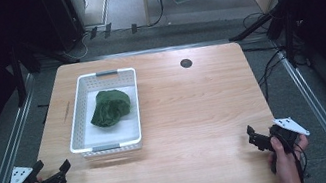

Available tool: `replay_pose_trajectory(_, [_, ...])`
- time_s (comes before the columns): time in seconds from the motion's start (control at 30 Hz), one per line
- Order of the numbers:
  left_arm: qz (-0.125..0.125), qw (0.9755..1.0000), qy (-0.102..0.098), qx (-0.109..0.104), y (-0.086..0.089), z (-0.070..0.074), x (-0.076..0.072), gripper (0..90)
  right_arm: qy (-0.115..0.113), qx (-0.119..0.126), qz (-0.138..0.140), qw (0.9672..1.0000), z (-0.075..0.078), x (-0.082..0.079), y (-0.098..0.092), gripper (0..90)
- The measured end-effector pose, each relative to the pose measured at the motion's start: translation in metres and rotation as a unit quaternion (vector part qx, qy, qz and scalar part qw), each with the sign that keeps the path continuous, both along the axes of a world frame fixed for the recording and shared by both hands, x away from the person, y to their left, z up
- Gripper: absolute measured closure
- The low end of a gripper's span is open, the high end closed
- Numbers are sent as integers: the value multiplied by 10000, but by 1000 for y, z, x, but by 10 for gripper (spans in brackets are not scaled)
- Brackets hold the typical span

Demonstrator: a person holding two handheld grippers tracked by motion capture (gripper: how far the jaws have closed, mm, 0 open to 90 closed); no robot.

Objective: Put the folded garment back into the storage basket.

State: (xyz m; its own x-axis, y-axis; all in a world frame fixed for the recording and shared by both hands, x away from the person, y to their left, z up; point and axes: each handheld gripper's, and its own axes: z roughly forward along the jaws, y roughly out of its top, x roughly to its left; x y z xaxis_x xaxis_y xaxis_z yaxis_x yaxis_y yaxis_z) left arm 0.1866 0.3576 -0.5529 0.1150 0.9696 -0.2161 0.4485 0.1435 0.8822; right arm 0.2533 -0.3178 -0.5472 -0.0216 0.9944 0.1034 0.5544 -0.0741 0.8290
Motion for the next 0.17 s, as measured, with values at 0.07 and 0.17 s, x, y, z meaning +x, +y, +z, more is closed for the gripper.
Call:
replay_pose_trajectory(0.07, [8,10000,14,-2,0,0,0,1,-3,-20,12,10000,0,0,0,0])
replay_pose_trajectory(0.17, [22,10000,13,-21,1,0,0,1,-2,-42,18,10000,0,0,1,0])
